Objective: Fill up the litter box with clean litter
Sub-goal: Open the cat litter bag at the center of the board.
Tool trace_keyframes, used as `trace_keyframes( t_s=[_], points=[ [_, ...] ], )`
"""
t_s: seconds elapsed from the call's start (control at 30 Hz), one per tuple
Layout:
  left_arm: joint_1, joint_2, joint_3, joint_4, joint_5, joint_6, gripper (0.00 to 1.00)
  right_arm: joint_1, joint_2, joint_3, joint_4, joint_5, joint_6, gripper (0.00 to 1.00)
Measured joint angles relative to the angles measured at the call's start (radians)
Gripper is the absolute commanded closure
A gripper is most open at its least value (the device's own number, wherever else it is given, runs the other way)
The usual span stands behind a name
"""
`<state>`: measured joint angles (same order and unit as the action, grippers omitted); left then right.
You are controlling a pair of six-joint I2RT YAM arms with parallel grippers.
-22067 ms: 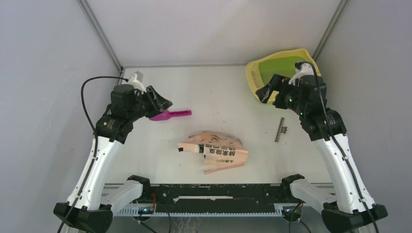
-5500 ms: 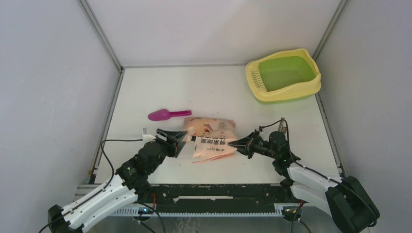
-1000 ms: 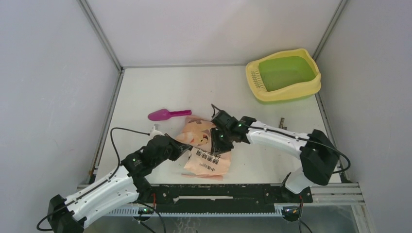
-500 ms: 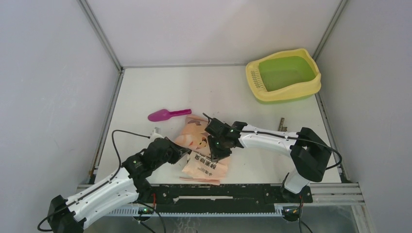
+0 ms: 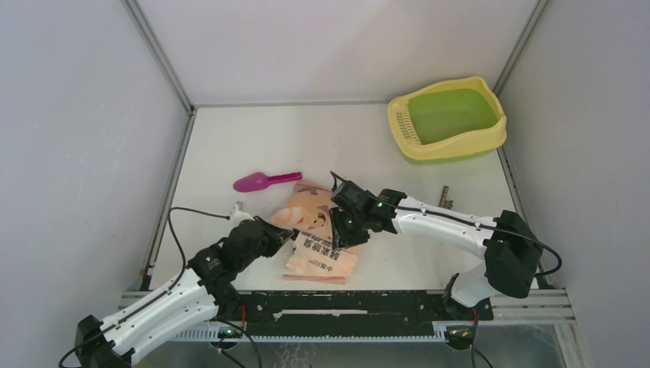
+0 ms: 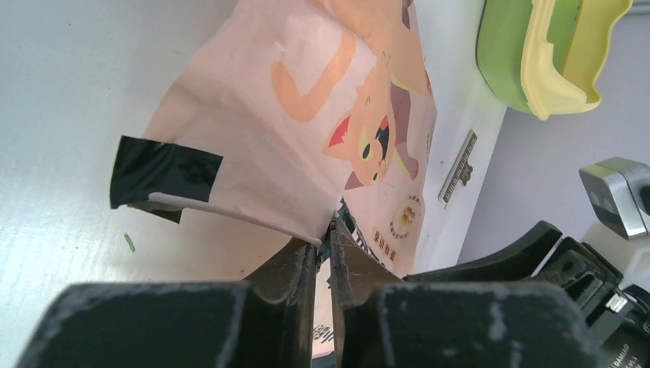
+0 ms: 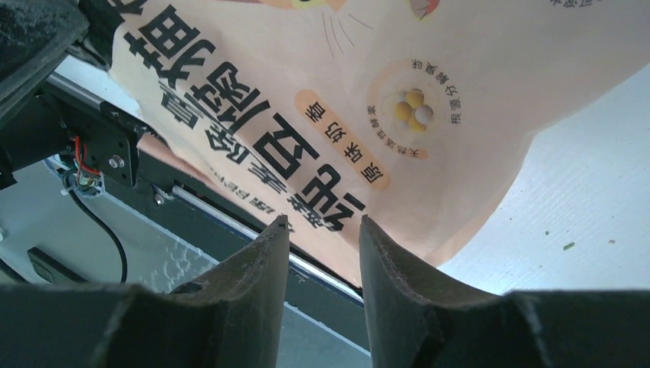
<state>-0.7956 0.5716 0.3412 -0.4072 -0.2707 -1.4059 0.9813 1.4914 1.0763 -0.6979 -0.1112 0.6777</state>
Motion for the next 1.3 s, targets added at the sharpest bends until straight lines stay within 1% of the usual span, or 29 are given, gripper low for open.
trace_keyframes(
  t_s=[0.2,0.37,0.47,0.57,0.67,0.8,1.0,1.13,1.2,1.3],
  points=[
    [0.000,0.019,0.000,0.000,-0.033,0.000,0.85,0.000,-0.033,0.000,-0.017,-0.002,0.000,0.53],
    [0.000,0.004,0.001,-0.008,-0.052,0.000,0.84,0.000,-0.065,0.000,-0.019,-0.004,0.000,0.53],
    [0.000,-0.032,0.001,-0.014,-0.076,0.000,0.68,0.000,-0.070,0.000,-0.018,-0.012,0.001,0.53],
    [0.000,-0.077,0.000,-0.008,-0.096,0.000,0.62,0.000,-0.072,-0.004,-0.016,-0.025,0.001,0.53],
    [0.000,-0.131,0.000,0.013,-0.117,0.000,0.59,0.000,-0.077,-0.016,-0.008,-0.034,0.002,0.53],
    [0.002,-0.134,-0.001,0.035,-0.132,0.000,0.59,-0.003,-0.077,-0.029,-0.006,-0.046,0.005,0.53],
    [0.014,-0.055,-0.019,0.086,-0.133,0.000,0.59,-0.005,-0.093,-0.045,0.002,-0.057,0.007,0.53],
    [0.022,-0.034,-0.020,0.100,-0.134,0.000,0.59,-0.006,-0.116,-0.056,0.005,-0.064,0.009,0.53],
    [0.029,-0.029,-0.020,0.107,-0.134,0.001,0.60,-0.006,-0.126,-0.058,0.006,-0.068,0.009,0.53],
    [0.042,-0.027,-0.020,0.116,-0.134,0.002,0.64,-0.007,-0.135,-0.063,0.007,-0.075,0.009,0.53]
  ],
)
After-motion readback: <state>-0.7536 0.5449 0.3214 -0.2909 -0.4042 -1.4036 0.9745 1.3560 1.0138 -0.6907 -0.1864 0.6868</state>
